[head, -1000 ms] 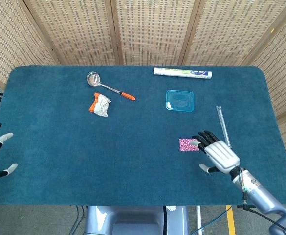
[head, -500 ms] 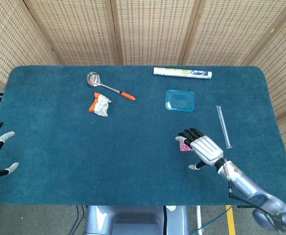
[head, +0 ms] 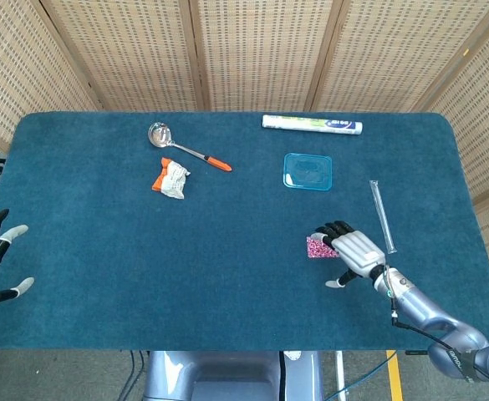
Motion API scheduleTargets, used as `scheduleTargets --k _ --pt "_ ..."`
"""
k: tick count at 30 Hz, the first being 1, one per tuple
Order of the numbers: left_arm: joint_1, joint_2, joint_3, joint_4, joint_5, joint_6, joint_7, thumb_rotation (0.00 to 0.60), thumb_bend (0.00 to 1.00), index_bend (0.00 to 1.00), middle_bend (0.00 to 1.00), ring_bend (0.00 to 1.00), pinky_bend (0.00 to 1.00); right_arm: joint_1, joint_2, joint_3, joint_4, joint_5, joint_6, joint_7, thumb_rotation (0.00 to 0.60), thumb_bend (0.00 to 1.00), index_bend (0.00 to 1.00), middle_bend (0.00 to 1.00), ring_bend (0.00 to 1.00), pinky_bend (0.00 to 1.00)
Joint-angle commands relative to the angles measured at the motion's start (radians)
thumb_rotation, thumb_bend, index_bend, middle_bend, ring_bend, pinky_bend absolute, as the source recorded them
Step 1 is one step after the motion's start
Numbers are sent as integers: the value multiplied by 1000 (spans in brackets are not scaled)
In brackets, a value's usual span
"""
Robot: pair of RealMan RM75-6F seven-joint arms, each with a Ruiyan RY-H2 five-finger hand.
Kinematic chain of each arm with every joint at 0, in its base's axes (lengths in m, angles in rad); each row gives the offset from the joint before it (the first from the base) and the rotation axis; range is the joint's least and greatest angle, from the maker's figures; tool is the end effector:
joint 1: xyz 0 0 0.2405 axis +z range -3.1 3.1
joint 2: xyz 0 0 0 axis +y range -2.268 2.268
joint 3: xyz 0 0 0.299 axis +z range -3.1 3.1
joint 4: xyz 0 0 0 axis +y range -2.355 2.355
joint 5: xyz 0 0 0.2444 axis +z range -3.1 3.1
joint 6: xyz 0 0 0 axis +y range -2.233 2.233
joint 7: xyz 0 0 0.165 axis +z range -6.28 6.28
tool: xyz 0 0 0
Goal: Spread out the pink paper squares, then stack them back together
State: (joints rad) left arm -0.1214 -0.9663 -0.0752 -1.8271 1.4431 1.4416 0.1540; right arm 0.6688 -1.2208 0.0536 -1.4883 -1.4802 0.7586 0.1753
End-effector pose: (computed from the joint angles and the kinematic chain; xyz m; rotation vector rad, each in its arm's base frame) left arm -0.3243 0.2225 0.1785 -1.4176 -0.8484 -0.8351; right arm -0.2636 -0.3770 0.0229 2.0502 -1.1004 0.7639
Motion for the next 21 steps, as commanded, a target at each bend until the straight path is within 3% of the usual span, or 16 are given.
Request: scheduleTargets --k 1,5,10,21 --pt "-1 -1 0 0 -1 -1 1 600 133 201 0 0 0 -12 -10 0 9 9 24 -6 493 0 169 118 0 0" --pt "-6 -6 2 0 -3 -8 5 600 134 201 0 0 0 -44 -10 5 -5 27 84 12 537 0 194 132 0 0" --pt "-10 -10 3 -2 -2 -10 12 600 134 201 0 0 0 -57 0 3 -35 70 86 -26 441 0 213 126 0 0" --pt "-11 -12 7 -6 0 -7 17 600 133 201 0 0 0 -49 -5 -9 -40 114 38 -50 428 0 216 108 0 0"
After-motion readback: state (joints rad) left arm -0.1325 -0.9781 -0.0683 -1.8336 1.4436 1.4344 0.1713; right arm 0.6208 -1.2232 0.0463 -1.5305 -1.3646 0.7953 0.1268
